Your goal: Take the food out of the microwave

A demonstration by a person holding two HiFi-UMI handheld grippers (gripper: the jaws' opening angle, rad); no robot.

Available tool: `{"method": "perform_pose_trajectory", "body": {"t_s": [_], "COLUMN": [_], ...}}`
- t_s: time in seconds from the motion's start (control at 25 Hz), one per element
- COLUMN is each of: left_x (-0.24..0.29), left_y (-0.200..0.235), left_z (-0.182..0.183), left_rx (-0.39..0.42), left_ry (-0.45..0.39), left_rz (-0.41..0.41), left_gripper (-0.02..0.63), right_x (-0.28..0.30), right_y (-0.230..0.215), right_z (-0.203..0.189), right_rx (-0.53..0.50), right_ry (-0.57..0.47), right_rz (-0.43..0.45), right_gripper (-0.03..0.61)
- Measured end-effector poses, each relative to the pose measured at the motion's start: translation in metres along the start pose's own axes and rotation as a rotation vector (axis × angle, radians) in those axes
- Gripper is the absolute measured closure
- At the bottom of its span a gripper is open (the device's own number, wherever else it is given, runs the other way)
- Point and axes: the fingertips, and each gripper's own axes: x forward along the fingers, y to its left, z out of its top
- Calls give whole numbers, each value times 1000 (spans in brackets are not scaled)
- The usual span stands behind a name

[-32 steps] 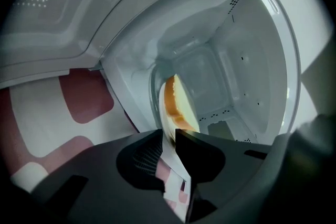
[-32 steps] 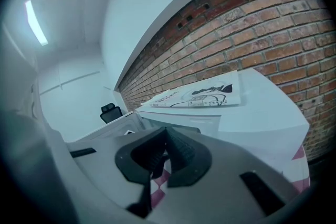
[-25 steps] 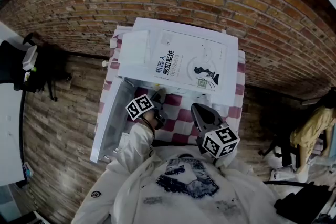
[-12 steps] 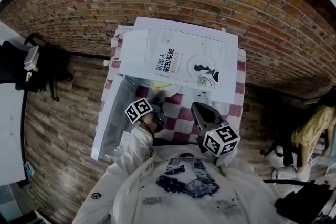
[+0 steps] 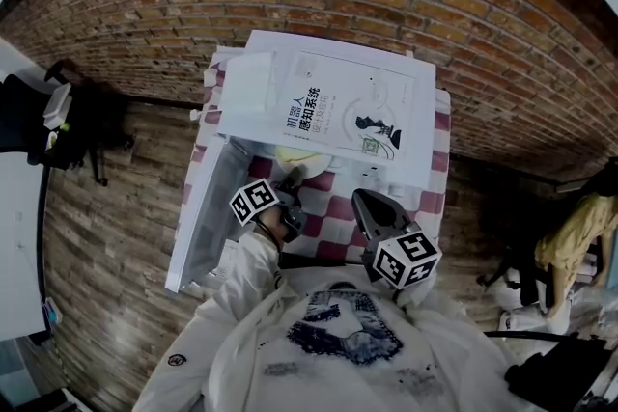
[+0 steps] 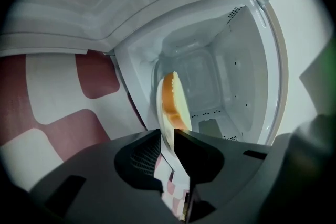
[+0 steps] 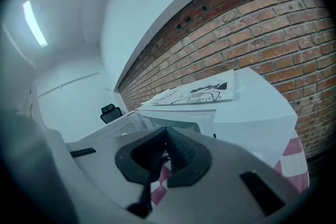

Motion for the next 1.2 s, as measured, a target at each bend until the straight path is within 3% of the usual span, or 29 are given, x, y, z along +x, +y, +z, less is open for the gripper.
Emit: {"method": "perform_pose_trajectory", "body": {"t_s": [0.52, 1.2], "left_x": [10, 4], "left_y": [1, 3], "left_z": [-3, -1], "left_rx": [-59, -193], "left_ry": [16, -63], "left_rz": [-24, -94], "left_gripper": [560, 594], "right_x": [-6, -10], "right_y": [-3, 1], "right_z": [-1, -5], "right_rx": [1, -3], "right_ry": [-1, 1], "right_rz": [-14, -15], "right_gripper": [565, 565]}}
